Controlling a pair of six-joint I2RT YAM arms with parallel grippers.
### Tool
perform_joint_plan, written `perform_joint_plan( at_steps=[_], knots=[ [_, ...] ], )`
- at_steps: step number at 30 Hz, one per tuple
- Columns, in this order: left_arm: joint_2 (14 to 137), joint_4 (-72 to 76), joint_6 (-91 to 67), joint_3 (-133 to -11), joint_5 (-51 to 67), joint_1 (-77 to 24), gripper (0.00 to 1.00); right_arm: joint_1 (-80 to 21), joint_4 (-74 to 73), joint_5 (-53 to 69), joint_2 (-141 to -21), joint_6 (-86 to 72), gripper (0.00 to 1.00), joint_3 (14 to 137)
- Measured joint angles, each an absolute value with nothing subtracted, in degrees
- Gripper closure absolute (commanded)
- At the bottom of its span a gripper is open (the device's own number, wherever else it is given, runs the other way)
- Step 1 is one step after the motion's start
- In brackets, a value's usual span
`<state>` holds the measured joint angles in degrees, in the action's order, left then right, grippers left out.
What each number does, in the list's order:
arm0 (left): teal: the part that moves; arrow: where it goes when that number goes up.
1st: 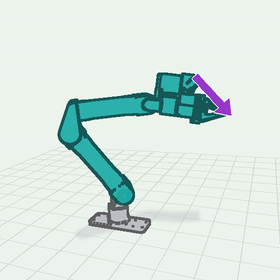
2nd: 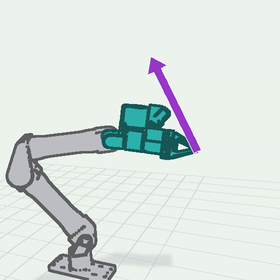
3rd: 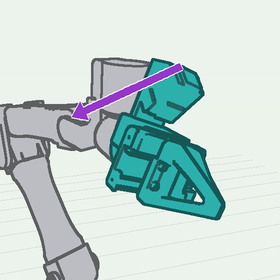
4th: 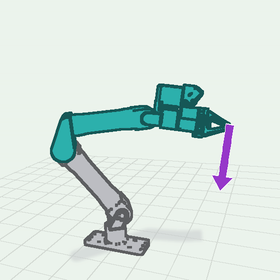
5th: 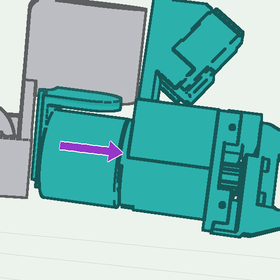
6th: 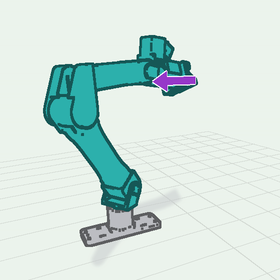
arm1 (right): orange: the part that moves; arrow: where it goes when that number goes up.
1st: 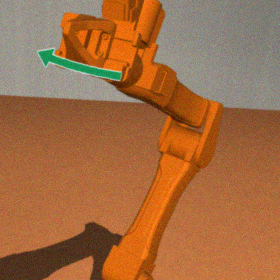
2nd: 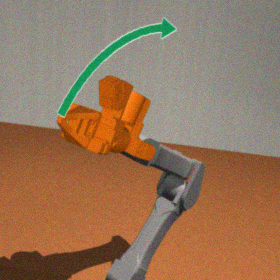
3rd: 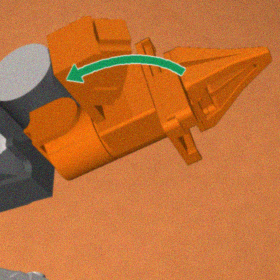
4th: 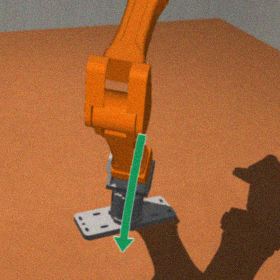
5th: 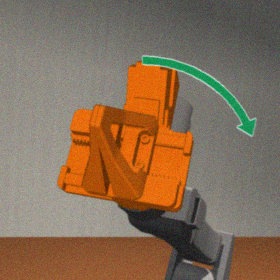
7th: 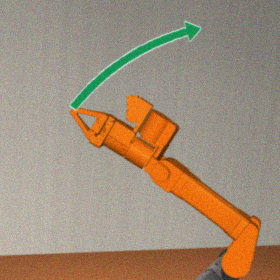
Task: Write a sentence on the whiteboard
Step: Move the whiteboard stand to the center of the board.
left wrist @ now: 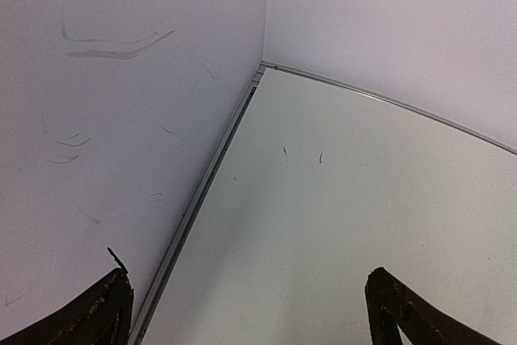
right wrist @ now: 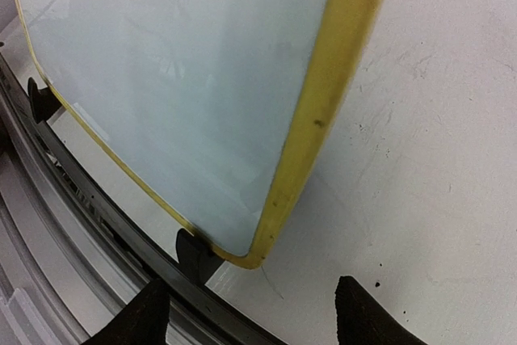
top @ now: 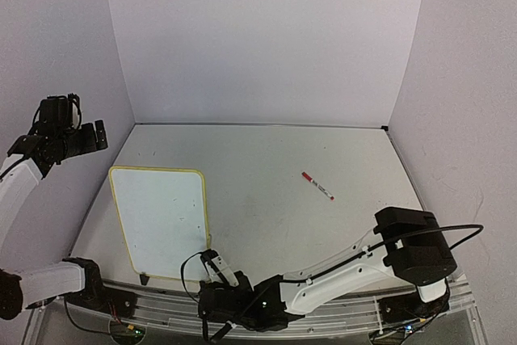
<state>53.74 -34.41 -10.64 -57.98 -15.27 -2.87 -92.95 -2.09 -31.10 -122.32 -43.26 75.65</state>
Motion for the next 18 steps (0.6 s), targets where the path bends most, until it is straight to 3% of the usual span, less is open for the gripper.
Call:
perform_joint_plan(
  at_steps=[18],
  knots=[
    [53.2,-34.4,-10.9,-58.0,-15.2,-2.9,0.01,-92.8,-3.4,-35.8,-125.8,-43.5,0.38,79.4]
  ],
)
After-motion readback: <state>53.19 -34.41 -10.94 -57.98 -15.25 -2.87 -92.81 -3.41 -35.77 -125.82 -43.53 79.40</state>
